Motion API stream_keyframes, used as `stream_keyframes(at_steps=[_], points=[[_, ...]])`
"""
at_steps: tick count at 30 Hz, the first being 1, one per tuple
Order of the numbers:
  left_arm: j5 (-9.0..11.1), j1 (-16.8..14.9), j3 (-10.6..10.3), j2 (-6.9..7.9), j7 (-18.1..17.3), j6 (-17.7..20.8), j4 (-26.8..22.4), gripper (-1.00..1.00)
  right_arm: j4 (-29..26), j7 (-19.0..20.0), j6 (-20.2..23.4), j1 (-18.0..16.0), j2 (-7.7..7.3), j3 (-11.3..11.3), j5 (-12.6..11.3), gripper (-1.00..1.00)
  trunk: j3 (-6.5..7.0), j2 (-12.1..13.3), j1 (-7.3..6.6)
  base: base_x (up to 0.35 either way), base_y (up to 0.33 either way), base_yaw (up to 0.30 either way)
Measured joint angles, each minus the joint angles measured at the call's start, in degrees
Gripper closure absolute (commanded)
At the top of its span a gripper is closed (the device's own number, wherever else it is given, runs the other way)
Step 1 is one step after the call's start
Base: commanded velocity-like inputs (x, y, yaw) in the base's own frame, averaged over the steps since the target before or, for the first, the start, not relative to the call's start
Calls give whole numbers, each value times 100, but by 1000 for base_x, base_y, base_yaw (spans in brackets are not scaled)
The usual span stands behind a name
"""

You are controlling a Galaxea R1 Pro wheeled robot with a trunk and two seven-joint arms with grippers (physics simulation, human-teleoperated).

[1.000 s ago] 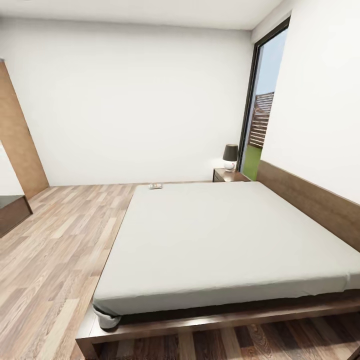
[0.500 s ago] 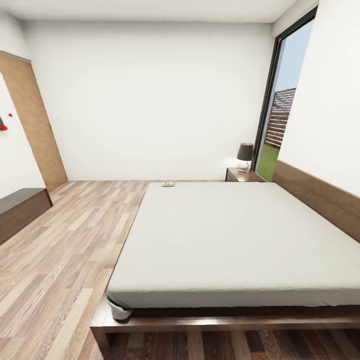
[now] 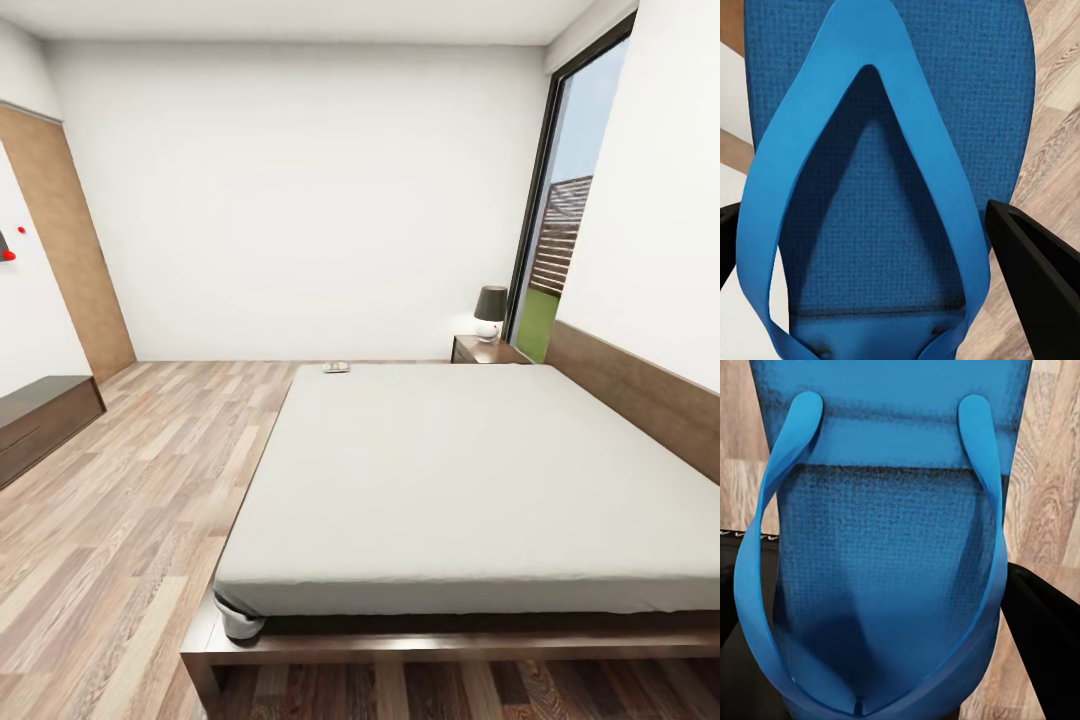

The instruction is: In the bedroom, move the book from the bed onto either nightstand, and place the two sandals side by side next to the bed.

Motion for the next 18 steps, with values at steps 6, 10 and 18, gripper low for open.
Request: stream_keyframes(at_steps=[6,10,18], points=[[0,0,0,0,0,3,0,100,-21,53,92,0,-2,-19,-26,100,0,0,0,0,0,0],[0,0,0,0,0,4,0,100,-67,116,563,-1,1,-49,-34,100,0,0,0,0,0,0],[0,0,0,0,-5,4,0,100,-371,172,1475,-7,-3,-298,-35,100,0,0,0,0,0,0]])
